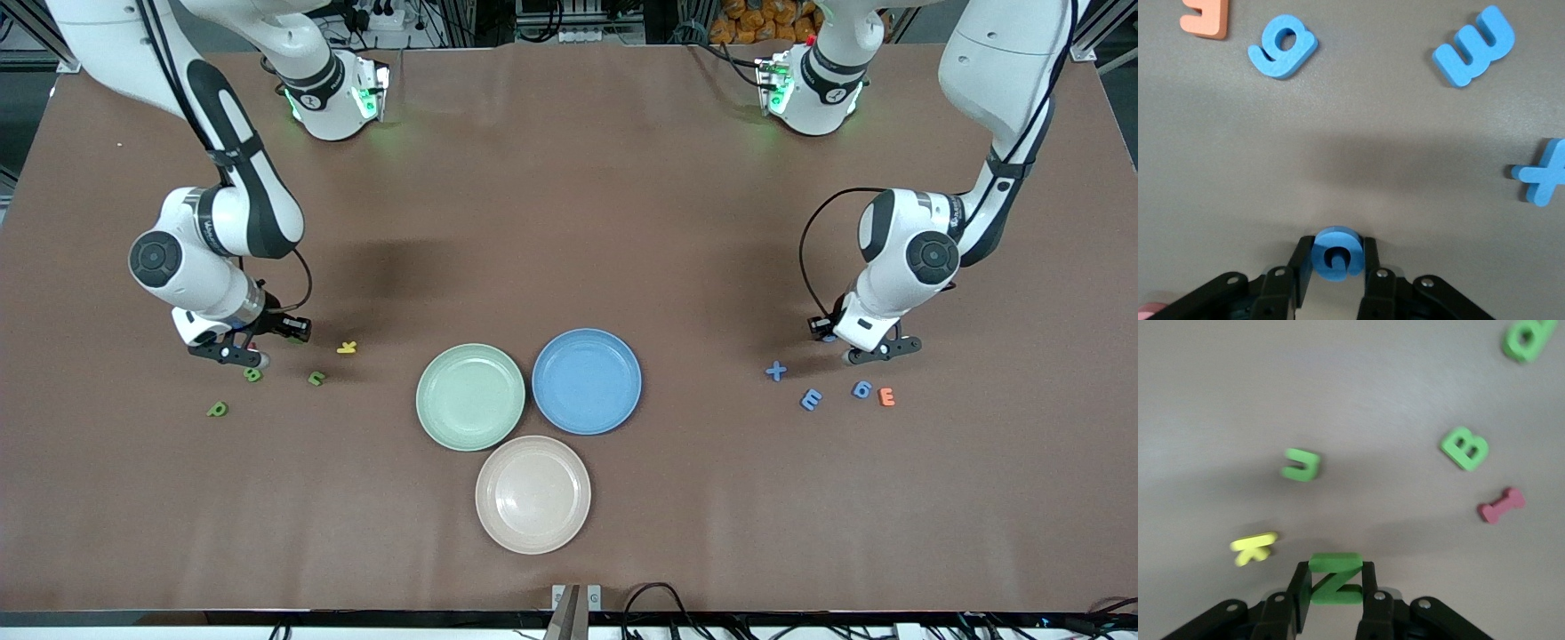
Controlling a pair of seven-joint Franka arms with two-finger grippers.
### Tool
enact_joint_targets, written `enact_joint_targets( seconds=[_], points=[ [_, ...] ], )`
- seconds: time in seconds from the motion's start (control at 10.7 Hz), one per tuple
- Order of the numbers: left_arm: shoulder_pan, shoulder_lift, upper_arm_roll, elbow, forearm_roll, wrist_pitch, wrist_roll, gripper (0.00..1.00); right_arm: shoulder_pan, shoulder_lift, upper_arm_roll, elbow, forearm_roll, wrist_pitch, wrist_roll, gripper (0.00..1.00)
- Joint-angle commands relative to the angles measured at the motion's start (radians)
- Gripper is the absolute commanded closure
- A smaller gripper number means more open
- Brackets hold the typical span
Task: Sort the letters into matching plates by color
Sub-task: 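Carry the Z to the green plate while the left gripper carries G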
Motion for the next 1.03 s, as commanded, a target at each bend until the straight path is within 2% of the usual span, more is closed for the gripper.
enact_joint_targets(
  seconds=[0.0,0.19,0.37,0.65,0.93],
  points=[
    [0.001,-0.021,-0.004,0.006,0.034,0.007,-0.040,1.00,0.041,-0.011,-0.002,0.083,-0.005,-0.067,-0.219,0.89],
    [-0.002,-0.040,-0.011,0.014,0.034,0.004,-0.045,1.00,0.088,0.012,-0.001,0.143,0.001,-0.074,-0.301,0.89],
    [-0.008,-0.055,-0.029,0.029,0.034,0.004,-0.054,1.00,0.169,0.044,-0.002,0.252,-0.005,-0.177,-0.304,0.89],
    [-0.029,-0.058,-0.098,0.075,0.032,0.004,-0.202,1.00,0.277,0.119,-0.002,0.367,-0.005,-0.232,-0.301,0.90],
    [-0.110,-0.045,-0.109,0.121,0.032,-0.002,-0.329,1.00,0.351,0.213,-0.002,0.471,0.004,-0.232,-0.300,0.90]
  ],
)
